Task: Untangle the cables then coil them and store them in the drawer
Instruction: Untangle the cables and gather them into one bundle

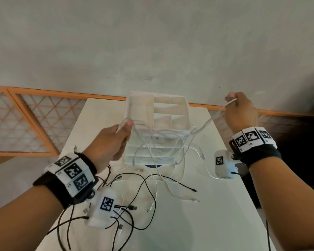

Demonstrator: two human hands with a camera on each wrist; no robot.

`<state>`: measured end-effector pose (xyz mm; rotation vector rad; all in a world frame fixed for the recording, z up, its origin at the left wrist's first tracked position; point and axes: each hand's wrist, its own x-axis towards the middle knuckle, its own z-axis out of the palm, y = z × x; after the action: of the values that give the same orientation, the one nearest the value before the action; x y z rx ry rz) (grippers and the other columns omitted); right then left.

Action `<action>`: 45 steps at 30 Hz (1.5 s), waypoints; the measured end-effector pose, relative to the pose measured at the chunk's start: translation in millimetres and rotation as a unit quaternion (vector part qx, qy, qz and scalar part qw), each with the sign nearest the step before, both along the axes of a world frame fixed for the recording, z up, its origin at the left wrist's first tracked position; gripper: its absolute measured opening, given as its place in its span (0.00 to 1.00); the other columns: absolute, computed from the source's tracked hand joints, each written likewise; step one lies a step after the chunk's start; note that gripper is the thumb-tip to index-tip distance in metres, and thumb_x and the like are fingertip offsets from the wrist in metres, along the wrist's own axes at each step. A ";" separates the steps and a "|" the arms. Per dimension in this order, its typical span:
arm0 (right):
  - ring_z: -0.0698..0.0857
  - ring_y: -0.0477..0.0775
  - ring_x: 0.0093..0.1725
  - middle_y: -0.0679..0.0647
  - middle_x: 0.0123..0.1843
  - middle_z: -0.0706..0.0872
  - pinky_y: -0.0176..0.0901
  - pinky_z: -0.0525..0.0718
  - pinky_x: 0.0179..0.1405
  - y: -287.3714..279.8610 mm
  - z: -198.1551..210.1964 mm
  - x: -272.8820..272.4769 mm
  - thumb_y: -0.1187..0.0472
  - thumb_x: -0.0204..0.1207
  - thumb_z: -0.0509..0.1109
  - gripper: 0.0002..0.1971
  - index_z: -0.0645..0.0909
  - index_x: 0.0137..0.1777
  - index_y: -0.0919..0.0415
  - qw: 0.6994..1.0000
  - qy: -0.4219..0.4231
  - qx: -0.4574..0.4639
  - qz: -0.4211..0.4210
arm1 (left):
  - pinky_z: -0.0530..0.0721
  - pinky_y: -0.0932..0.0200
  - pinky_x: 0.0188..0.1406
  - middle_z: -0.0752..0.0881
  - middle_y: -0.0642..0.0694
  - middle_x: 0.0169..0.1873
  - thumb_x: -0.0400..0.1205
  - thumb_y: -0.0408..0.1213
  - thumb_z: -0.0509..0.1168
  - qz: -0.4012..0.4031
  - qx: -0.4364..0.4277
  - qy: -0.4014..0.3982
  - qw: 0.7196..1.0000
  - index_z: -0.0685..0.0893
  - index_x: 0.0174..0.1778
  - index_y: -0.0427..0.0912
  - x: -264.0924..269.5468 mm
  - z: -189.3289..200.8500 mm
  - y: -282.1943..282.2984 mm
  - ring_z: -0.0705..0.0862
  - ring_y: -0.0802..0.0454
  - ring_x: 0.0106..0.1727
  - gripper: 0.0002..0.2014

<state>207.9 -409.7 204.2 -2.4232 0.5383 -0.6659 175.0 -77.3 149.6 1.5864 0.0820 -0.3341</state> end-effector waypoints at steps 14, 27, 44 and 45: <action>0.88 0.66 0.50 0.60 0.43 0.90 0.59 0.85 0.58 -34.5 -49.3 31.9 0.29 0.65 0.51 0.33 0.83 0.43 0.57 0.978 0.201 -0.007 0.061 | 0.54 0.68 0.17 0.63 0.53 0.16 0.89 0.51 0.58 0.150 -0.058 -0.073 0.984 0.76 0.36 0.44 18.2 34.7 11.8 0.56 0.55 0.15 0.19; 0.77 0.61 0.71 0.57 0.76 0.72 0.47 0.74 0.71 -49.5 -100.2 6.8 0.62 0.73 0.77 0.17 0.81 0.60 0.48 0.952 0.253 0.051 0.166 | 0.53 0.65 0.16 0.61 0.52 0.21 0.82 0.68 0.53 0.082 -0.032 -0.028 0.996 0.75 0.34 0.44 2.5 45.2 1.7 0.55 0.54 0.21 0.28; 0.81 0.42 0.24 0.44 0.27 0.83 0.33 0.76 0.28 70.9 -86.8 -45.5 0.47 0.80 0.71 0.15 0.88 0.36 0.52 0.901 0.297 0.021 0.314 | 0.52 0.61 0.23 0.59 0.49 0.23 0.82 0.58 0.60 -0.112 -0.004 -0.160 0.981 0.75 0.28 0.44 -22.2 83.6 -16.9 0.54 0.51 0.25 0.23; 0.81 0.44 0.24 0.48 0.29 0.85 0.32 0.75 0.25 55.9 -99.8 -42.4 0.47 0.80 0.71 0.15 0.88 0.36 0.54 0.898 0.344 0.004 0.274 | 0.51 0.61 0.23 0.58 0.48 0.24 0.82 0.58 0.60 -0.083 -0.034 -0.166 0.982 0.75 0.27 0.45 -22.0 84.6 -7.8 0.53 0.51 0.25 0.23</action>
<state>165.6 -353.8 104.5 -2.5829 0.0826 0.4508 153.0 -85.1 234.2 1.5646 -0.3181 -0.1943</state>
